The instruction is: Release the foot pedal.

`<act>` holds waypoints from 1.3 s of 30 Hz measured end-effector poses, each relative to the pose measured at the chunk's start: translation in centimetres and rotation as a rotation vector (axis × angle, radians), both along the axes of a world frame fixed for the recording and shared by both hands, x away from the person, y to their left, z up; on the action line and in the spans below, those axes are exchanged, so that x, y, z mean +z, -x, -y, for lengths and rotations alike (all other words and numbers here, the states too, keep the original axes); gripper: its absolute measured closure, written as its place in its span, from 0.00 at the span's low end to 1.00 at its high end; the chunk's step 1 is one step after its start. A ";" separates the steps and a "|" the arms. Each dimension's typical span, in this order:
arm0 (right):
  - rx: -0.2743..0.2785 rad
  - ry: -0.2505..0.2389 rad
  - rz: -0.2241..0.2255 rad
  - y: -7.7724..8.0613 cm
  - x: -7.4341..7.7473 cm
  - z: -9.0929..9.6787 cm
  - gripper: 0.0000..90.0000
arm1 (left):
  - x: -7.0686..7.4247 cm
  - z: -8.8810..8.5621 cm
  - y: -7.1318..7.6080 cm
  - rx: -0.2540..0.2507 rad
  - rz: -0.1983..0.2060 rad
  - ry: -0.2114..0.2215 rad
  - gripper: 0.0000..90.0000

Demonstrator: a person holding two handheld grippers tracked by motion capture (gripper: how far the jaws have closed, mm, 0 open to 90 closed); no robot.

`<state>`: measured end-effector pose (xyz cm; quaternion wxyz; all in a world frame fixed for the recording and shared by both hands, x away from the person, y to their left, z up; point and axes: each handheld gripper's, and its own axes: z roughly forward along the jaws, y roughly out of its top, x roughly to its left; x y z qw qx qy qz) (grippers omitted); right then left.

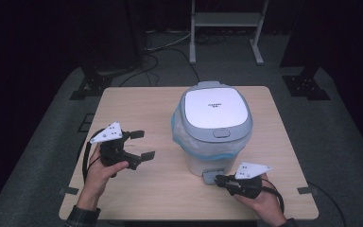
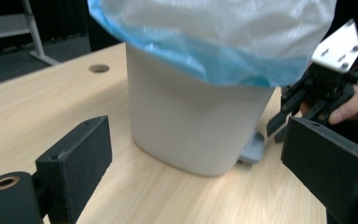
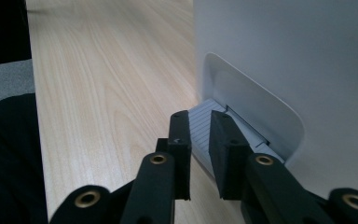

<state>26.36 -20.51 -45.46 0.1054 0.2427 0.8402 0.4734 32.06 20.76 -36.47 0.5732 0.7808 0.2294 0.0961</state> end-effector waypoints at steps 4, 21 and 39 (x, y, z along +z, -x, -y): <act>-0.009 -0.002 0.000 0.3 0.1 0.6 0.83 | -1.2 -0.5 0.5 0.017 -0.023 -0.030 0.08; -0.106 -0.012 -0.003 0.4 0.0 4.1 0.73 | -4.4 -3.4 2.7 0.090 -0.087 -0.059 0.08; -0.294 0.028 0.003 -0.4 -0.8 8.6 0.48 | -7.7 -3.4 4.5 0.185 -0.120 -0.255 0.02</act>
